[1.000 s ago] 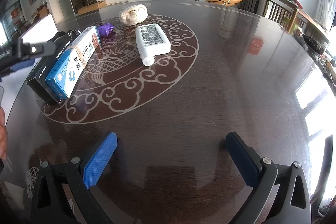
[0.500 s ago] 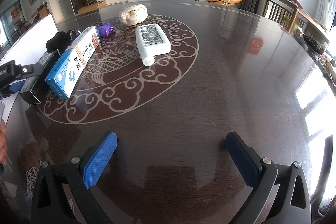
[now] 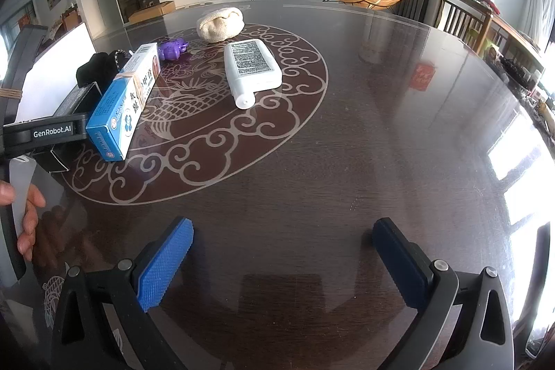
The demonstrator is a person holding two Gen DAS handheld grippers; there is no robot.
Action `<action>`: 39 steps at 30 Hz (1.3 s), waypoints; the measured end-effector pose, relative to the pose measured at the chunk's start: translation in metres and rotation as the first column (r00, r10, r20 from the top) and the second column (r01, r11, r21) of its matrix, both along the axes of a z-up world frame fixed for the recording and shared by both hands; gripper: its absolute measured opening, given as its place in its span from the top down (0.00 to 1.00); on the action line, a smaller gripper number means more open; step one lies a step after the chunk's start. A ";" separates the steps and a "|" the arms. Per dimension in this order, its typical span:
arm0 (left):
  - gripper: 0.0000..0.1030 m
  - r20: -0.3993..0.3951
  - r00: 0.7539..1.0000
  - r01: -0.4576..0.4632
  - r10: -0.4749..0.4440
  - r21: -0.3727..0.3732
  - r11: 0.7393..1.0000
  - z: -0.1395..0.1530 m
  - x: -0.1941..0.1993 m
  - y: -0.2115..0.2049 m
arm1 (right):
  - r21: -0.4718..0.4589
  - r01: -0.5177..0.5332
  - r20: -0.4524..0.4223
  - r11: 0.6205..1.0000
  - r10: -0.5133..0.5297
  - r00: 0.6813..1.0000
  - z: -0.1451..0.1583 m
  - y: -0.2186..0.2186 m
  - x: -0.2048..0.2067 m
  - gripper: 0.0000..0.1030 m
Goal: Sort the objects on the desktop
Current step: 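Lower the left gripper around the black odor removing bar box, then close the left gripper on the black box and lift it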
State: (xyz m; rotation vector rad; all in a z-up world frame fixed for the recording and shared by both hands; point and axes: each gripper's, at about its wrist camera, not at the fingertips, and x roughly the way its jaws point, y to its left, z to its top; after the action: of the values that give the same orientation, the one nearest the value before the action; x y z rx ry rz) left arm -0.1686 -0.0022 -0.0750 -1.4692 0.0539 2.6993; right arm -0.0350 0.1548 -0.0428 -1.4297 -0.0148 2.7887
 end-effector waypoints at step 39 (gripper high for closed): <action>0.03 -0.036 0.999 -0.017 0.017 -0.006 1.000 -0.006 0.089 -0.024 | 0.000 0.000 0.000 1.000 0.000 1.000 0.000 0.000 -0.001 0.00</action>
State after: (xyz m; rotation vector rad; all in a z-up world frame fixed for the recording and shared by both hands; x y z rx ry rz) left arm -0.0793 -0.0257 -0.0807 -1.4296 0.0514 2.7412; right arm -0.0357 0.1547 -0.0431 -1.4291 -0.0148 2.7885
